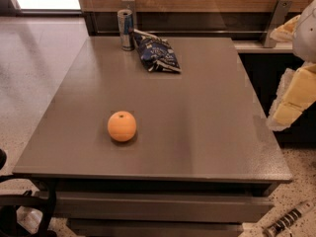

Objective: Move orange near blue chip bag

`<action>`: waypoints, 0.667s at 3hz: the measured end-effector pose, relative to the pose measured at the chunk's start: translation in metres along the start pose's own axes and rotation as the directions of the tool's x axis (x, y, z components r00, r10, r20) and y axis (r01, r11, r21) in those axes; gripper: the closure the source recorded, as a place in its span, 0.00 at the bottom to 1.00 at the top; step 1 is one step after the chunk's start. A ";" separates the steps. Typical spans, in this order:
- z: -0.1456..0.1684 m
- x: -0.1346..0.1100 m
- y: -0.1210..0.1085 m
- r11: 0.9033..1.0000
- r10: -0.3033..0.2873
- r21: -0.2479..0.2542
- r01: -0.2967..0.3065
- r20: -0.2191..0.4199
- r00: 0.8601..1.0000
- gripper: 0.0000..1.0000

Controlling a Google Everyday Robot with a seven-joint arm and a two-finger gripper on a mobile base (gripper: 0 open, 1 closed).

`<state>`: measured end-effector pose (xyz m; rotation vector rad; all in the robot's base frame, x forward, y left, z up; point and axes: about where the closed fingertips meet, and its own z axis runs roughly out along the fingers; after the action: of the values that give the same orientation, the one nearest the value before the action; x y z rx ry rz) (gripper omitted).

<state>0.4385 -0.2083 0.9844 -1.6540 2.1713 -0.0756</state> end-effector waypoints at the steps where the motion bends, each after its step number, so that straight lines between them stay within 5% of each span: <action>1: 0.012 -0.010 0.005 0.998 0.069 -0.006 -0.069 0.140 0.988 0.00; 2: 0.039 -0.034 0.013 0.992 0.129 -0.039 -0.123 0.307 0.943 0.00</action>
Offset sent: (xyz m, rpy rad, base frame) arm 0.0224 0.0981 -0.0465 0.6730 -0.0796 -0.0116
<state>0.4474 -0.1647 0.9550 -1.4227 2.0336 0.2276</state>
